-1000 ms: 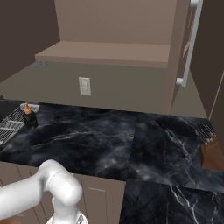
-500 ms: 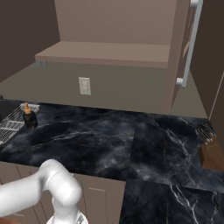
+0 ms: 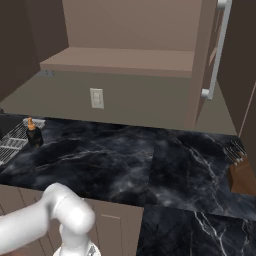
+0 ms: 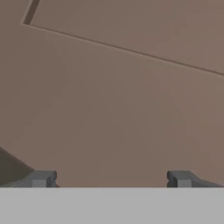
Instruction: Open the cabinet. Pick the soap dispenser and place it next to the sink. Then close the cabinet.
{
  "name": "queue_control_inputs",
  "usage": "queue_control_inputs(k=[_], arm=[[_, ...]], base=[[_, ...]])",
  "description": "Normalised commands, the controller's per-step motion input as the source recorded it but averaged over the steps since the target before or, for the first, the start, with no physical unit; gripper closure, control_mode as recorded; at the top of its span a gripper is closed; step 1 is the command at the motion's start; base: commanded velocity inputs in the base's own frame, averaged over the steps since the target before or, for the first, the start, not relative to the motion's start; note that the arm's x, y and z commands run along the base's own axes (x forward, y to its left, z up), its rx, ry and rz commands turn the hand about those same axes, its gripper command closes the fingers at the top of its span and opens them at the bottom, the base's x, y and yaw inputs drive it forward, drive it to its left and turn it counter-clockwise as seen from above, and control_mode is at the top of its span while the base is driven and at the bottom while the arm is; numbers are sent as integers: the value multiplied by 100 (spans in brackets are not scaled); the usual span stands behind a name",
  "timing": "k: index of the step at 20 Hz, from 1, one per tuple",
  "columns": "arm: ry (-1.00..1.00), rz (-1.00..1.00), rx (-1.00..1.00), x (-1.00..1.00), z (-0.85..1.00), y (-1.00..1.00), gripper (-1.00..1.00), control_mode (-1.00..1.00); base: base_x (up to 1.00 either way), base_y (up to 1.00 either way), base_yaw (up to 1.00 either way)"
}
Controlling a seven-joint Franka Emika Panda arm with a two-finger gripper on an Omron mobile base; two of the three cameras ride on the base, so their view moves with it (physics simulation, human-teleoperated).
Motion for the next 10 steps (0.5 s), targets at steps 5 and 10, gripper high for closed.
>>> queue_control_inputs(k=[5, 10], arm=[[0, 15, 0, 24, 16, -70, -100, -100], [-3, 16, 0, 29, 3, -82, -100, -100]], base=[[0, 0, 0], [0, 0, 0]])
